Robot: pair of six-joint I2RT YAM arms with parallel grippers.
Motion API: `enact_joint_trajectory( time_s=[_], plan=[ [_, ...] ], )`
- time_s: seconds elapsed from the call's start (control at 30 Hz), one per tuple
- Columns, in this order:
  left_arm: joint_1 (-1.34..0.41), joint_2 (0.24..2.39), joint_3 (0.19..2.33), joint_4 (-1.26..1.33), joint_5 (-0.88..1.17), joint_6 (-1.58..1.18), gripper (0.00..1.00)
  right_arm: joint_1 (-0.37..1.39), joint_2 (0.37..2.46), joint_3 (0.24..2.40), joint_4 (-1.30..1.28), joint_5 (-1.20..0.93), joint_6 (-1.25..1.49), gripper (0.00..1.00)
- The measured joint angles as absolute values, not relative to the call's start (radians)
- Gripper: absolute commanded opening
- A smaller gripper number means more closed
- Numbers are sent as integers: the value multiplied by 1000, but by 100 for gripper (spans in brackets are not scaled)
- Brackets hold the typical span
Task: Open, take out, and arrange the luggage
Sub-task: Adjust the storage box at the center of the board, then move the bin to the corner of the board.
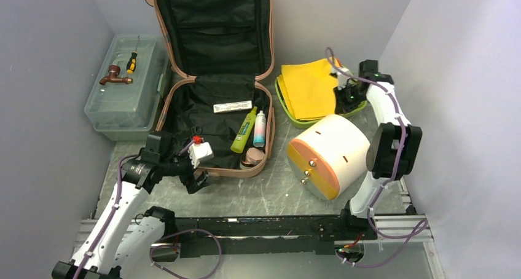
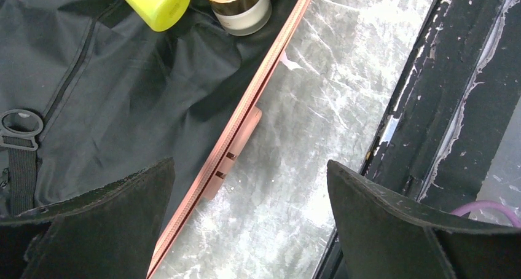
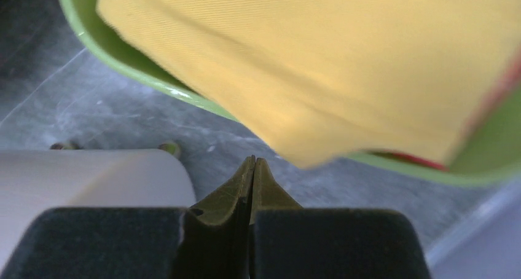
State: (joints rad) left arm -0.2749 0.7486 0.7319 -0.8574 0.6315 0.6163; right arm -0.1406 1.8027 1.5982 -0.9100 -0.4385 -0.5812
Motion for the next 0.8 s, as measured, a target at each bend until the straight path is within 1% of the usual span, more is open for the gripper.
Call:
enact_joint_trajectory(
  time_s=[0.1, 0.23, 0.37, 0.57, 0.8],
  plan=[
    [-255, 741, 731, -857, 639, 617, 99, -63, 1861, 1598, -956, -449, -621, 0],
    [-237, 746, 727, -857, 654, 620, 99, 89, 1917, 1598, -980, -442, -669, 0],
    [-222, 751, 723, -857, 659, 623, 99, 202, 1958, 1599, -979, -417, -661, 0],
    [-201, 750, 723, -857, 669, 628, 99, 249, 2007, 1599, -939, -362, -584, 0],
    [-189, 751, 723, -857, 679, 636, 100, 239, 2020, 1623, -770, -238, -514, 0]
  ],
)
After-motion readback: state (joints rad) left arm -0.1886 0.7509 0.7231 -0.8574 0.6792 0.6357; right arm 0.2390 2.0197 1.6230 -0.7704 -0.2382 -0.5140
